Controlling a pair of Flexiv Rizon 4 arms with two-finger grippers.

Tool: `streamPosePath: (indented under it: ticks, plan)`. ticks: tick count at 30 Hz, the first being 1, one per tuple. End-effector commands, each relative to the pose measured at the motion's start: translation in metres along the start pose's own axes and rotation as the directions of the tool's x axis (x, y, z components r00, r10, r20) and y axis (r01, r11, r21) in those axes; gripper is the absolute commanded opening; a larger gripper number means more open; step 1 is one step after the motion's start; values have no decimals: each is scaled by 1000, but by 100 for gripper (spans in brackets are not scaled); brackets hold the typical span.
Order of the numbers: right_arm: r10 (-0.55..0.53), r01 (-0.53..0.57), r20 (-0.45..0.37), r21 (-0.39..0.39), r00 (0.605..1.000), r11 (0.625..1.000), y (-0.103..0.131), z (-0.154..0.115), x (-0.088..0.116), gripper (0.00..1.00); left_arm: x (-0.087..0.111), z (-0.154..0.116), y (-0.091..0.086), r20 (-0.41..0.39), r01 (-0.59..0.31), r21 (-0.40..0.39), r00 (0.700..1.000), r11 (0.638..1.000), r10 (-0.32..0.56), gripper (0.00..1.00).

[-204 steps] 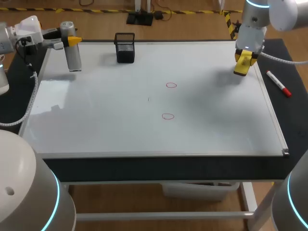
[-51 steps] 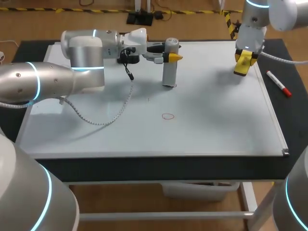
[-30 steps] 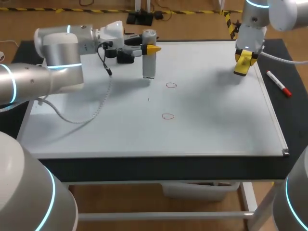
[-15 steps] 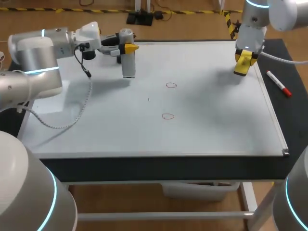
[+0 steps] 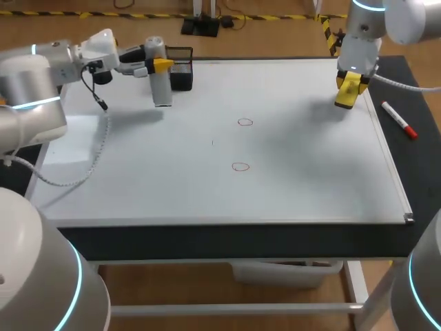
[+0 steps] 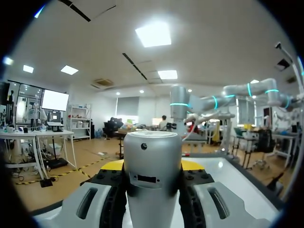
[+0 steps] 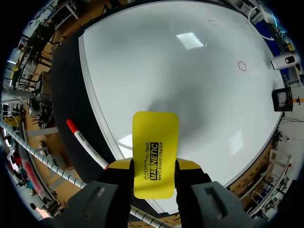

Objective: Pick up the inspection probe, press it on each red-marked spot on the whiteboard one by one, put down the probe, pick up the eraser, and wipe off all the red marks.

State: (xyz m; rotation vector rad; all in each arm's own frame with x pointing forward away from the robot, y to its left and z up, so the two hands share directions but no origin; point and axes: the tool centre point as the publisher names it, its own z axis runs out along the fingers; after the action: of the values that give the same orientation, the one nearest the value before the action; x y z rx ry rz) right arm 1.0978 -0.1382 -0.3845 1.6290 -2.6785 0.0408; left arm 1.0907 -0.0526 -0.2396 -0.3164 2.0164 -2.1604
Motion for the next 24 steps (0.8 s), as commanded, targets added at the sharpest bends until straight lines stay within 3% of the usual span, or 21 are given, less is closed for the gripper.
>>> streamPosePath:
  ticks: [1, 14, 24]
  plan:
    - [-2, 2, -4, -1, 1000, 1000, -1, -1, 0, 0, -6, -20, -7, 23, -8, 4, 1000, 1000, 8, 0]
    - [-2, 2, -4, -1, 1000, 1000, -1, -1, 0, 0, -42, -71, -14, 133, -25, 2, 991, 1000, 25, 0]
    - [-2, 2, -4, -1, 1000, 1000, -1, -1, 0, 0, -50, -92, -18, 160, -33, -1, 987, 999, 33, 0]
